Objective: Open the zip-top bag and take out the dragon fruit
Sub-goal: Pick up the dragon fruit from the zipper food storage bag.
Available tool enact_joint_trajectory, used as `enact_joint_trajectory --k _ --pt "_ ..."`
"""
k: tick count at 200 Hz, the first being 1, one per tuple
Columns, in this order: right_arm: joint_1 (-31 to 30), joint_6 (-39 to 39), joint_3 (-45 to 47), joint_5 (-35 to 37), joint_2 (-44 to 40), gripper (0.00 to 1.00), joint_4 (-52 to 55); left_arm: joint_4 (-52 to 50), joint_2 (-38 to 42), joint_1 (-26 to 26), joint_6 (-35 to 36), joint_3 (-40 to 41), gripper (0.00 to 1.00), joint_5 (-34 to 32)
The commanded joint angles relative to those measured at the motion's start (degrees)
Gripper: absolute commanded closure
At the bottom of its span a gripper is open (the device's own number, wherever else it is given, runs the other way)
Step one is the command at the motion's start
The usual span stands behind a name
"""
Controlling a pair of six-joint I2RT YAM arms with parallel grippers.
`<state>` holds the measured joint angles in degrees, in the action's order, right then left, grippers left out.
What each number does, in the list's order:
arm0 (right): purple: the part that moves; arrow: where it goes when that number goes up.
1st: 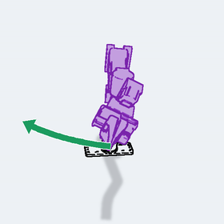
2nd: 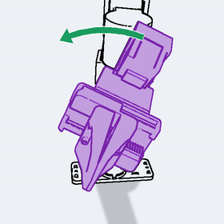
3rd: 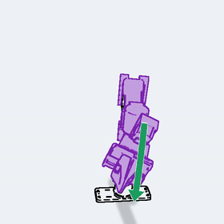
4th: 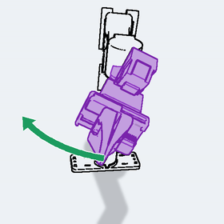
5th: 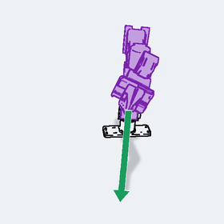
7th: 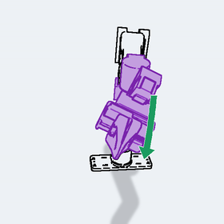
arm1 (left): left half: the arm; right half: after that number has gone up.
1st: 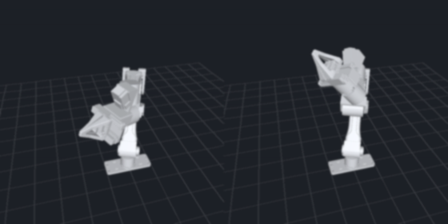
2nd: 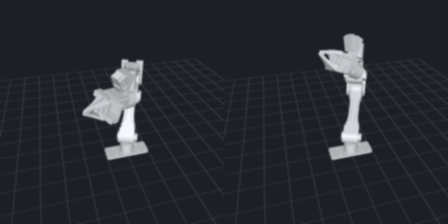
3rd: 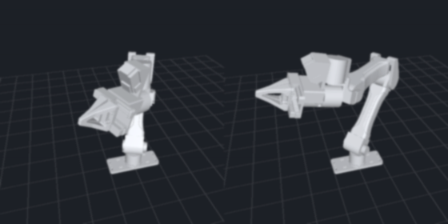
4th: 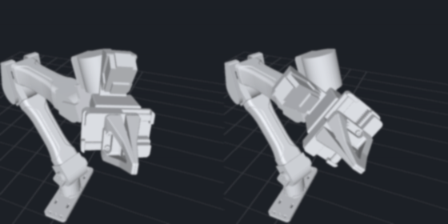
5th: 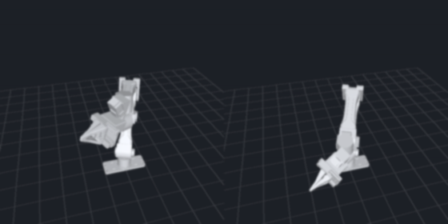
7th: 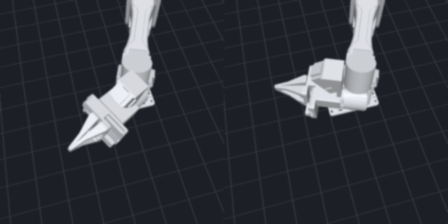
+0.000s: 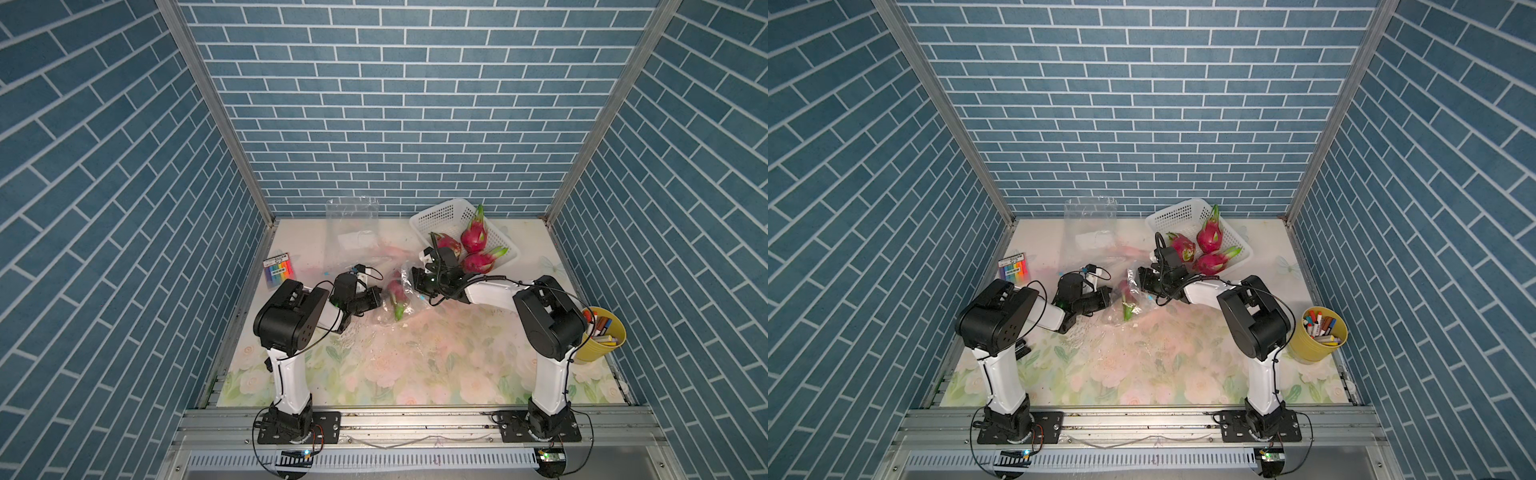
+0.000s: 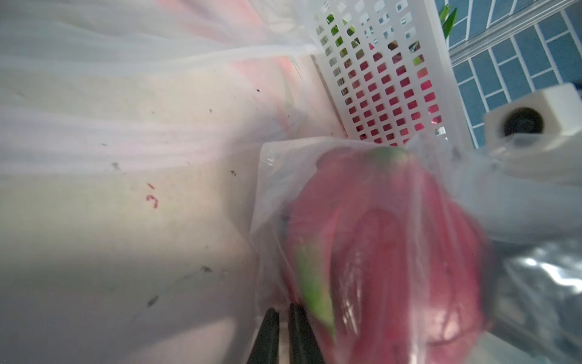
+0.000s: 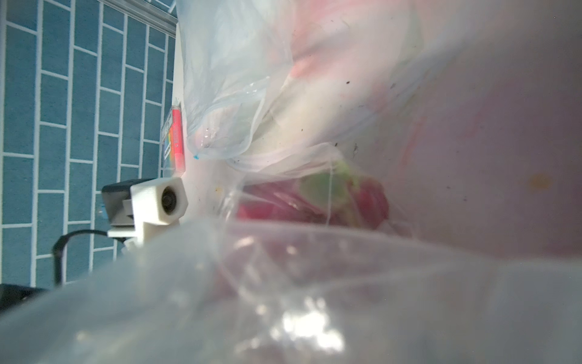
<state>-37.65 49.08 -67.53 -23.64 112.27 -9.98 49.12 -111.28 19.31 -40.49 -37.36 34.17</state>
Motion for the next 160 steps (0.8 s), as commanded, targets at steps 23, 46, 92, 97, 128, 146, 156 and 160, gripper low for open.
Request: enact_joint_trajectory --k 23,46,92,97,128,146,156,160 --pt "-1.9 0.5 -3.3 -2.8 3.0 0.11 -0.1 5.1 -2.5 3.8 -1.3 -2.8 0.87 5.6" --pt "-2.0 0.0 -3.1 -2.0 3.2 0.13 0.7 5.6 -2.2 3.9 -2.2 -3.5 0.87 6.2" --pt "-1.6 -3.8 -1.2 -0.3 -2.4 0.27 2.8 0.5 3.7 2.6 0.1 -2.1 0.79 5.3" --pt "-1.4 -4.6 -1.1 -0.3 -3.4 0.28 3.6 0.5 4.4 2.2 -0.1 -1.6 0.78 5.4" --pt "0.3 -9.2 -1.0 -1.8 -10.4 0.30 10.0 0.0 10.3 -0.1 -1.2 0.5 0.65 5.2" --pt "1.5 -12.6 -1.5 -3.8 -14.7 0.29 14.7 -0.3 13.8 -1.2 -1.9 1.0 0.60 5.0" --pt "2.1 -14.9 -2.4 -4.8 -16.5 0.29 18.2 -0.1 15.4 -1.5 -2.5 0.9 0.55 5.3" --pt "2.3 -15.8 -2.7 -5.4 -17.3 0.29 19.6 -0.1 16.1 -1.7 -2.7 0.7 0.54 5.5"
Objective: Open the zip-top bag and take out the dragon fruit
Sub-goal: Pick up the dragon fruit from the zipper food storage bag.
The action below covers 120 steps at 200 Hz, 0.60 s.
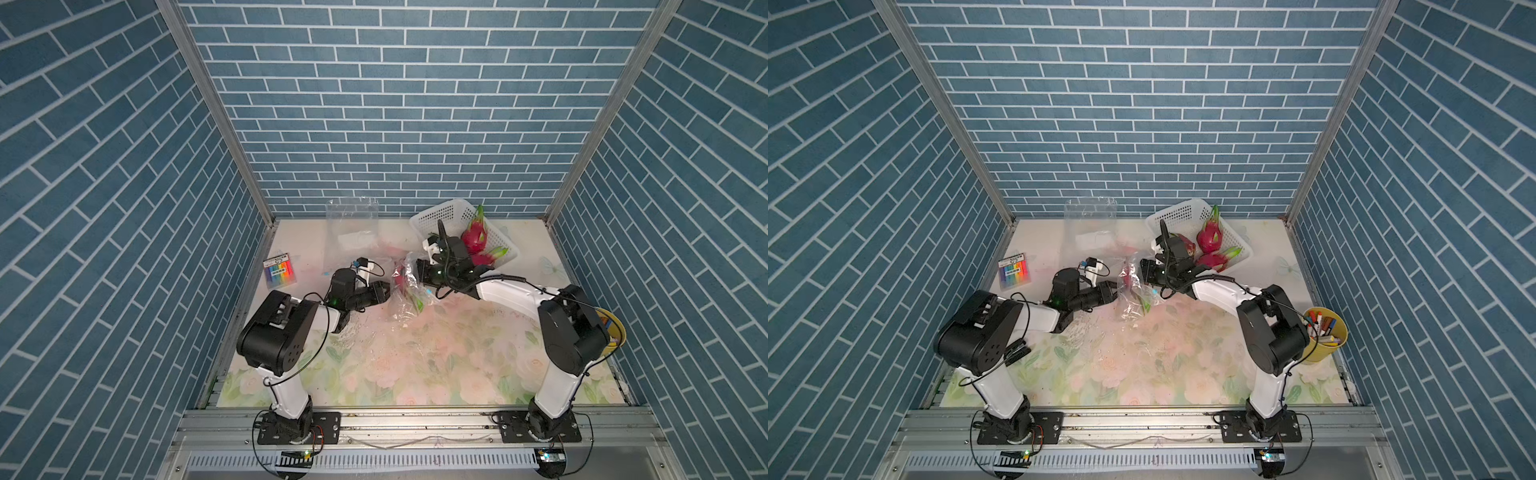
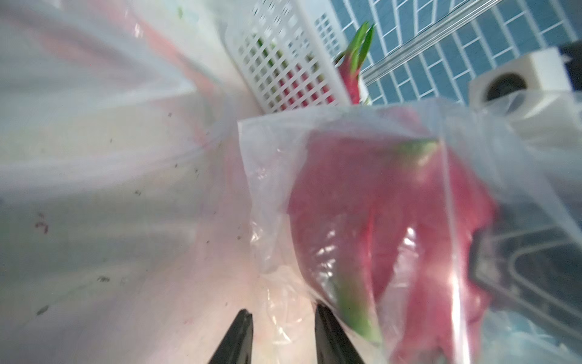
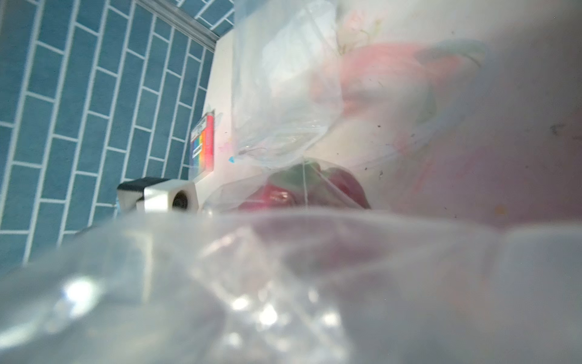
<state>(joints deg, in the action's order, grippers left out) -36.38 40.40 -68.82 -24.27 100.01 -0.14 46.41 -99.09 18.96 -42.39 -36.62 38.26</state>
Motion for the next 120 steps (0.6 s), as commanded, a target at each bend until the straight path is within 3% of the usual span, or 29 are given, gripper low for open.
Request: enact_joint_trajectory --k 1,27,61,120 --pt "1.1 -7.3 -1.5 -4.9 -5.2 0.29 10.0 2.7 4.0 -1.4 -0.9 -0.1 0.54 1.4" --pt "3.7 -10.9 -1.9 -11.1 -9.6 0.29 14.1 5.8 6.6 -1.6 -3.6 -0.9 0.46 4.1" --pt "7.8 -14.2 -1.1 -19.4 -13.1 0.29 15.3 18.5 7.0 -1.6 -11.5 0.3 0.36 9.3" --pt "9.1 -16.0 1.7 -20.8 -15.4 0.29 14.1 33.6 4.4 -1.1 -21.7 0.3 0.30 11.5"
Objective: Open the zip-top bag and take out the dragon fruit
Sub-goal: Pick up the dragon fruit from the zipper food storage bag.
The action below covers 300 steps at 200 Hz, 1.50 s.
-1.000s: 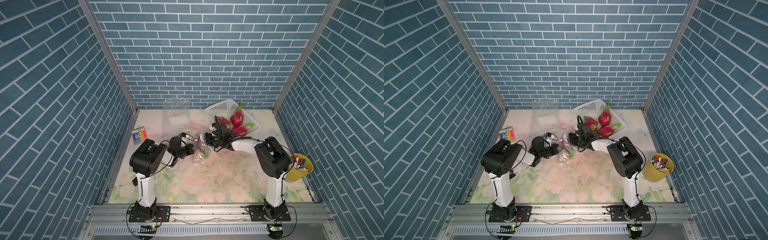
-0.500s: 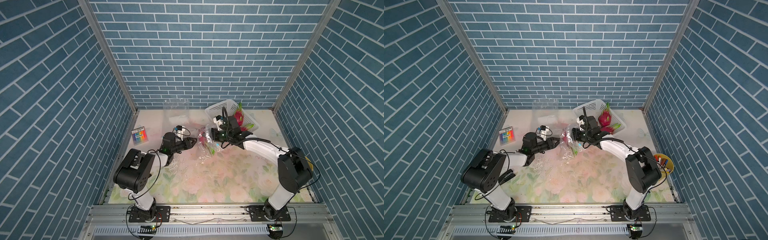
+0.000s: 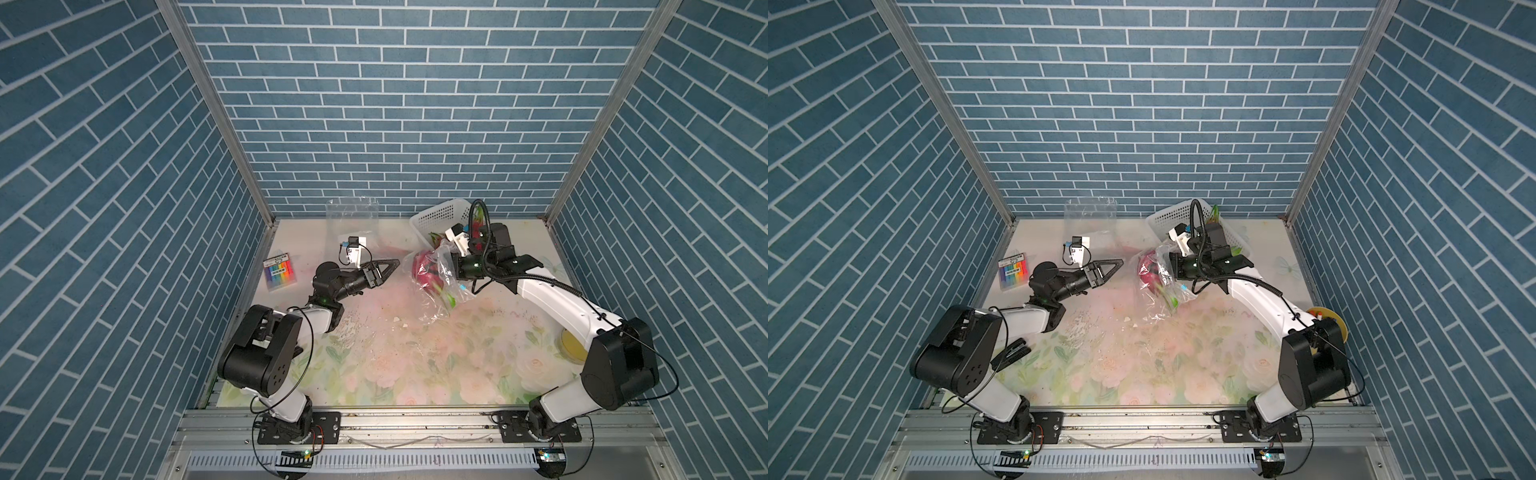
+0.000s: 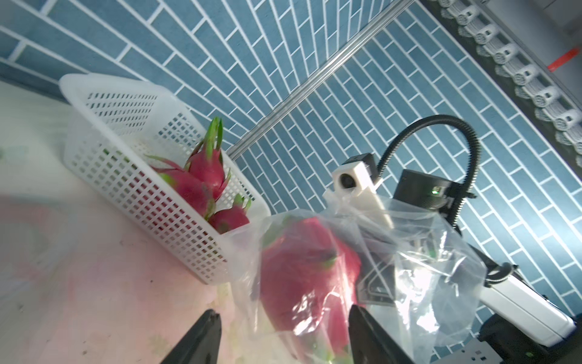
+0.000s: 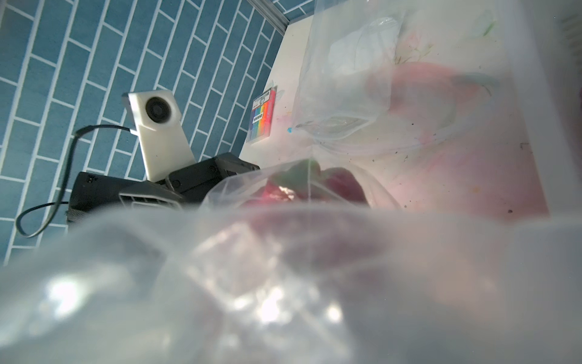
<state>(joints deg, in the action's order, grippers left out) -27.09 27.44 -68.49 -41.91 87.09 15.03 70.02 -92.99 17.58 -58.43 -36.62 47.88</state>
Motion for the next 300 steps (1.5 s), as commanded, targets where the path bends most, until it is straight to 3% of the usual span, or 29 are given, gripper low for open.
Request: enact_joint_trajectory --k 1,39,76,87,126,185,225,278,300 --pt "-0.2 -3.0 1.4 -3.2 -2.5 0.29 -1.1 10.0 -1.8 0.4 -5.8 0.2 0.30 1.9" --pt "-0.1 -1.5 3.0 -2.5 -3.8 0.29 -5.0 7.0 -6.0 3.5 -3.1 -1.5 0.29 2.3" --pt "-0.2 0.0 3.8 -2.5 -3.3 0.29 -8.0 11.8 -9.3 5.4 -5.9 -2.3 0.31 2.5" --pt "-0.2 0.2 3.9 -2.3 -2.9 0.29 -8.3 12.3 -9.8 5.9 -6.2 -3.2 0.43 2.9" --pt "-0.2 0.0 4.2 -1.6 -2.9 0.29 -7.6 13.6 -10.5 5.5 -7.1 -3.7 1.00 3.4" --pt "-0.2 -1.7 4.9 0.9 -6.4 0.27 -2.5 11.4 -14.5 -1.1 -5.6 -5.2 1.00 -1.6" --pt "-0.2 -1.9 5.6 2.3 -7.6 0.27 -0.8 8.0 -15.5 -2.3 -4.0 -8.5 1.00 -1.6" --pt "0.4 -0.6 6.4 11.7 -10.3 0.25 0.3 -3.3 -12.9 -3.7 3.1 -9.2 1.00 -0.7" --pt "0.6 3.3 6.1 16.8 -11.4 0.25 -0.6 -7.6 -11.8 -3.3 6.0 -7.9 1.00 -1.5"
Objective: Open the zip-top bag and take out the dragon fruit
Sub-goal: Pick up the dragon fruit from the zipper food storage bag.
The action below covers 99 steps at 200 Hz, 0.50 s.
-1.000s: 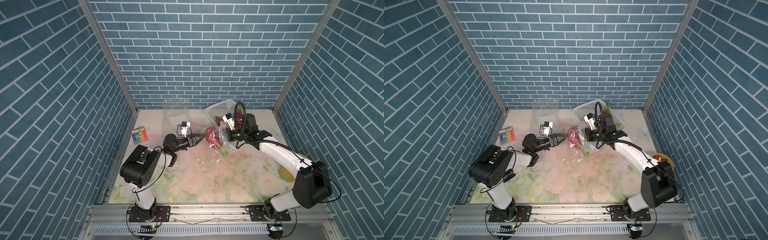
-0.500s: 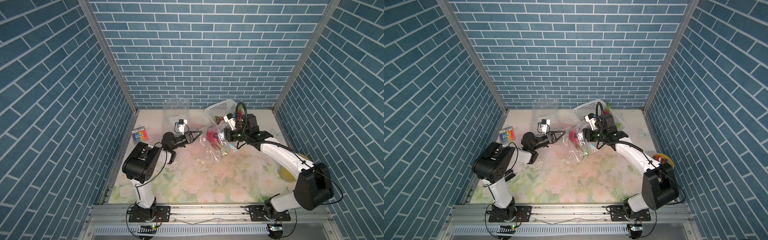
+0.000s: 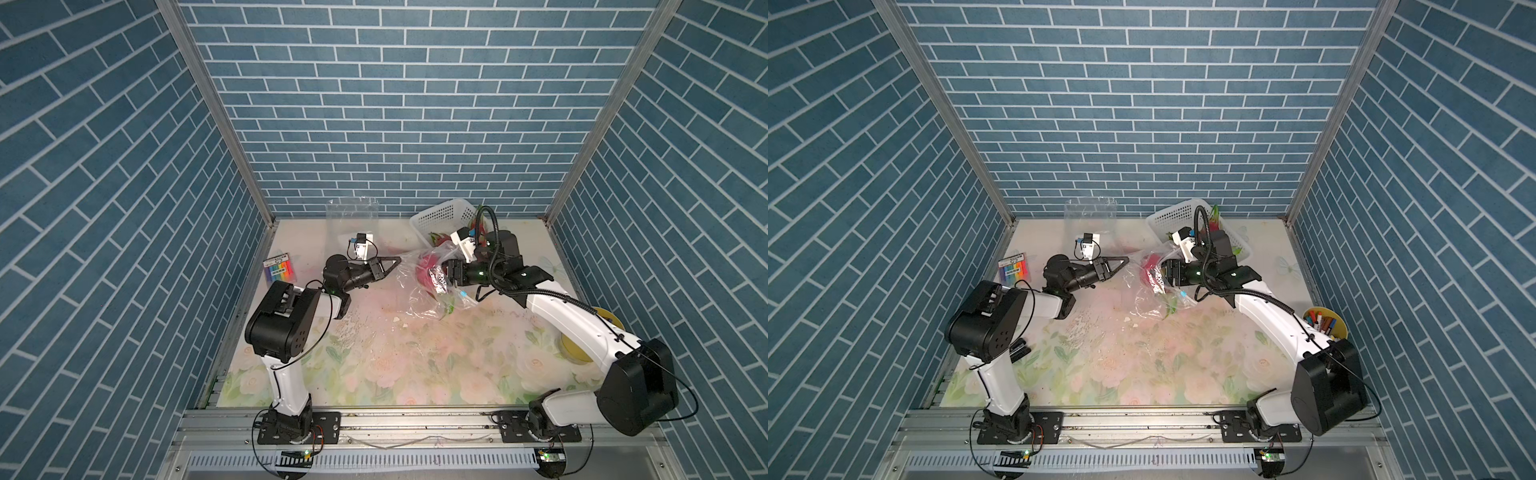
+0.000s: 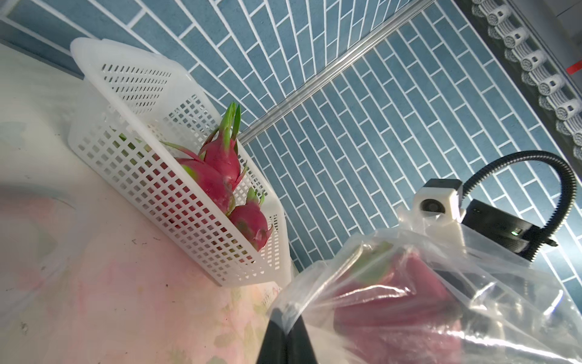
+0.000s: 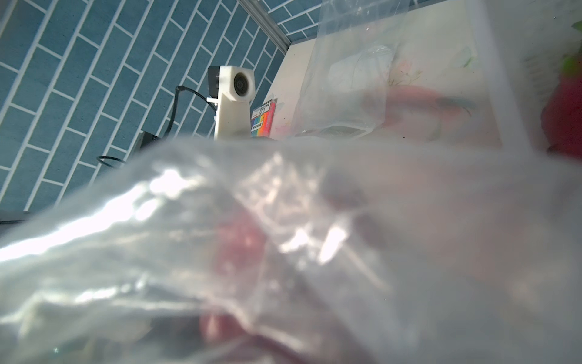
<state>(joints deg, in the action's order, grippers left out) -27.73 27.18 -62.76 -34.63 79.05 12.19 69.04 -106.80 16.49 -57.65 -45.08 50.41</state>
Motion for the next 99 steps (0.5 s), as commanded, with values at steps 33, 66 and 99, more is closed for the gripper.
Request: enact_joint_trajectory --k 33,66,99 --pt "0.9 17.0 4.4 13.2 -3.0 0.24 -8.7 -9.1 2.0 -0.3 6.6 0.6 1.00 -3.5" --pt "-0.7 21.0 7.8 16.5 0.2 0.22 -13.0 -12.0 1.8 0.6 8.2 1.0 1.00 -3.5" --pt "-4.1 23.8 12.1 19.7 2.6 0.22 -17.8 -17.9 3.5 0.6 12.0 3.1 1.00 -5.1"
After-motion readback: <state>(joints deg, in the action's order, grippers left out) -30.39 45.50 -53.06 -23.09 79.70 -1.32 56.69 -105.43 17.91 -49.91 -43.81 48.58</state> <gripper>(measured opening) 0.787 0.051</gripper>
